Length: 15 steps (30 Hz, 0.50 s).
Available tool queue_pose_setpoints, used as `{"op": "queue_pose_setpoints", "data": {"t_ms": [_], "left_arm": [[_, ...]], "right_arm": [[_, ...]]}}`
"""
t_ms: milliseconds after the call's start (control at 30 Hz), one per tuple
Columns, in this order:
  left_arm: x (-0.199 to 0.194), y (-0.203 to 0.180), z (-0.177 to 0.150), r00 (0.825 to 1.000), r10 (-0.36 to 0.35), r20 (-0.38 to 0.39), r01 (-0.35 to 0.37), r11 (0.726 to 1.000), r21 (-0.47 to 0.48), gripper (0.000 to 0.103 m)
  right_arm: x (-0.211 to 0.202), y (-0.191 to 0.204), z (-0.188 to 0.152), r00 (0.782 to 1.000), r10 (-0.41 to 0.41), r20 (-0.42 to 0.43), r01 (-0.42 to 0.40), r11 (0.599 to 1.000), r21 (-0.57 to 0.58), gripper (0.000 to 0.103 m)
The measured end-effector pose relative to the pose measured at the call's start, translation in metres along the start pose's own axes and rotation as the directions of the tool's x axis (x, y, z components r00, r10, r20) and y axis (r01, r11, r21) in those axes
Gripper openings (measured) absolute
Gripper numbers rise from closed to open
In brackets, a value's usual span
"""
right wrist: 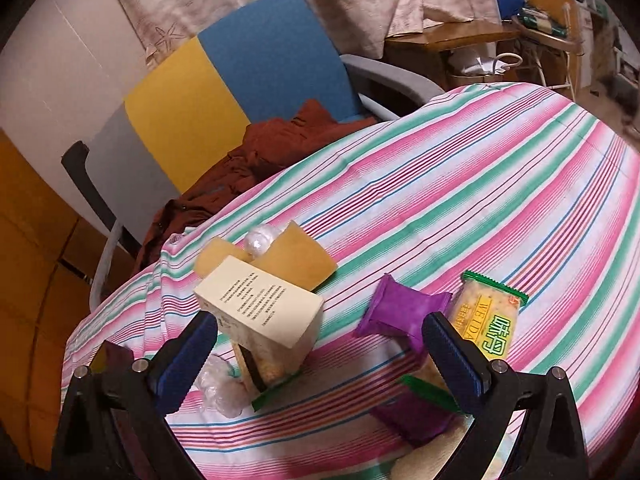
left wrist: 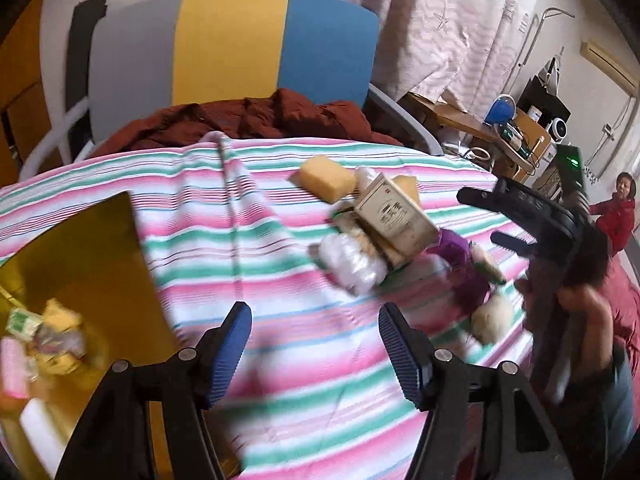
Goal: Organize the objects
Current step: 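Return to the pile and grasp the bubble-wrapped item with the left tool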
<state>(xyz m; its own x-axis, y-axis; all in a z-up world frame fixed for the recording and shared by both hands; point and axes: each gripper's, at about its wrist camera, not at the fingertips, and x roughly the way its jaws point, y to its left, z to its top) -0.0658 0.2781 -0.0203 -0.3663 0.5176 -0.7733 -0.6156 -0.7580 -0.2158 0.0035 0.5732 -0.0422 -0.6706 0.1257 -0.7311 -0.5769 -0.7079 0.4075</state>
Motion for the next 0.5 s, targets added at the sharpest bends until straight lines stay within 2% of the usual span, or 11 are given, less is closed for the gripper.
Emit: {"op": "queue_pose_setpoints", "data": {"t_ms": [233, 333, 367, 467, 500], "left_arm": [[0.057, -0.023, 0.026, 0.999, -0.026, -0.041, 0.025, 0.999, -0.022, 0.067], [0.084, -0.029, 0.035, 0.999, 0.001, -0.052, -0.002, 1.000, -0.019, 0.067], [0.095, -0.030, 0.037, 0.998, 0.031, -0.058, -0.032, 0.999, -0.016, 0.067], [0.118, -0.028, 0.037, 0.994, 0.058, -0.095, -0.060, 0.998, -0.020, 0.063], [0.128, -0.027, 0.035, 0.991, 0.065, -0.114, -0.068, 0.998, -0.019, 0.056]], "right_arm": [[0.003, -0.010, 0.002, 0.998, 0.054, -0.015, -0.053, 0.997, 0.058, 0.103], [0.001, -0.012, 0.004, 0.998, 0.067, -0.009, -0.066, 0.995, 0.071, 0.103], [0.001, -0.012, 0.005, 0.997, 0.071, -0.008, -0.071, 0.995, 0.077, 0.103], [0.004, -0.013, 0.006, 0.997, 0.077, -0.015, -0.075, 0.994, 0.084, 0.103], [0.005, -0.013, 0.006, 0.997, 0.078, -0.018, -0.076, 0.993, 0.085, 0.103]]}}
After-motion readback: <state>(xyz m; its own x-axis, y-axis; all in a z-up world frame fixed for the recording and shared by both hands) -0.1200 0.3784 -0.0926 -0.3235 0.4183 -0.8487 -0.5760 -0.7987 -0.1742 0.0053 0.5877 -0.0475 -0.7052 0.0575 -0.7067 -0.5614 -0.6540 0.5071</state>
